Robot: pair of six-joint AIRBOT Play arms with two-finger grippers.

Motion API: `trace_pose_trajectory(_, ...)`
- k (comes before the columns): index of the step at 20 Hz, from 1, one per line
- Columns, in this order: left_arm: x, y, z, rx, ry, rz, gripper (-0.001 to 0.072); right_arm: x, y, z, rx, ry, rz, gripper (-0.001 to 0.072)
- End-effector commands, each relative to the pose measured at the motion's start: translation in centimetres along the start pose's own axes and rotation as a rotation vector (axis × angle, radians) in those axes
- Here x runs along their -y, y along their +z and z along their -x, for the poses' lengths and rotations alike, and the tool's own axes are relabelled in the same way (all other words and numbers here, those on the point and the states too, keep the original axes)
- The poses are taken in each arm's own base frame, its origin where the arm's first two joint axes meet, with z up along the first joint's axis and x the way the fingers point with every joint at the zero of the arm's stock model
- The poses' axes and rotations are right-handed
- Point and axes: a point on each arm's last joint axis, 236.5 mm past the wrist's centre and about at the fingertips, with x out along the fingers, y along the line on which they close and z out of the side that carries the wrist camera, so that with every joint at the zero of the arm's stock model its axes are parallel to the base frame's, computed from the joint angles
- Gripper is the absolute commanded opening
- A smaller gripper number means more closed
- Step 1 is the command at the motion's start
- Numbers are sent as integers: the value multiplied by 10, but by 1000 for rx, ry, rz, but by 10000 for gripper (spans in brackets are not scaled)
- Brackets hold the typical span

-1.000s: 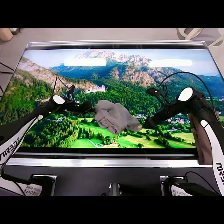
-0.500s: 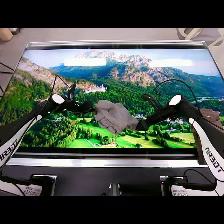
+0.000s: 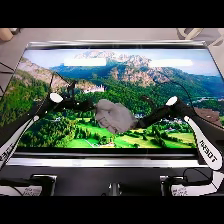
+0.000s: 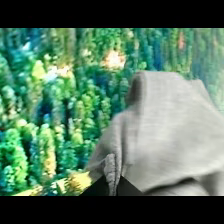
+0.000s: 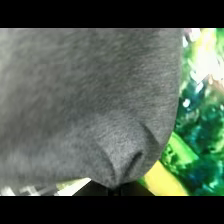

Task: Fold the shirts.

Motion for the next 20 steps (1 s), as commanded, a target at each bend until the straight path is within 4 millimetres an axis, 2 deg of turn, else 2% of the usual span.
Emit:
trace_pose_trajectory(1, 30, 34, 42, 125, -26, -130, 26, -7, 25, 40, 24, -77, 139, 22)
trace_pose_trajectory(2, 48, 58, 75, 215, -29, -189, 26, -6, 44, 73, 52, -180, 226, 22)
trace_pose_trajectory(3, 68, 81, 114, 318, -32, -250, 26, -10, 68, 114, 103, -302, 319, 22)
trace_pose_trajectory(4, 95, 104, 165, 442, -41, -316, 26, -23, 91, 160, 174, -418, 402, 22)
trace_pose_trajectory(5, 125, 120, 223, 574, -49, -386, 26, -44, 113, 210, 267, -532, 482, 22)
trace_pose_trajectory(6, 154, 127, 277, 697, -55, -450, 26, -75, 133, 267, 393, -657, 564, 24)
trace_pose_trajectory(7, 181, 127, 334, 825, -57, -513, 26, -111, 147, 324, 538, -786, 644, 24)
trace_pose_trajectory(9, 224, 106, 419, 1020, -85, -594, 26, -183, 147, 412, 801, -965, 748, 24)
trace_pose_trajectory(10, 240, 91, 445, 1080, -118, -614, 26, -213, 138, 438, 899, -1006, 780, 24)
trace_pose_trajectory(11, 254, 74, 464, 1116, -145, -641, 26, -239, 127, 453, 964, -1016, 805, 24)
trace_pose_trajectory(13, 272, 48, 480, 1132, -190, -681, 27, -266, 104, 460, 986, -1022, 836, 24)
trace_pose_trajectory(15, 275, 35, 472, 1083, -197, -706, 27, -273, 85, 451, 930, -1008, 848, 24)
trace_pose_trajectory(17, 257, 34, 440, 974, -133, -720, 27, -259, 71, 431, 807, -990, 834, 24)
trace_pose_trajectory(18, 241, 35, 420, 911, -97, -702, 27, -245, 65, 418, 721, -978, 816, 24)
trace_pose_trajectory(20, 201, 36, 371, 778, -41, -606, 27, -205, 47, 380, 488, -911, 748, 24)
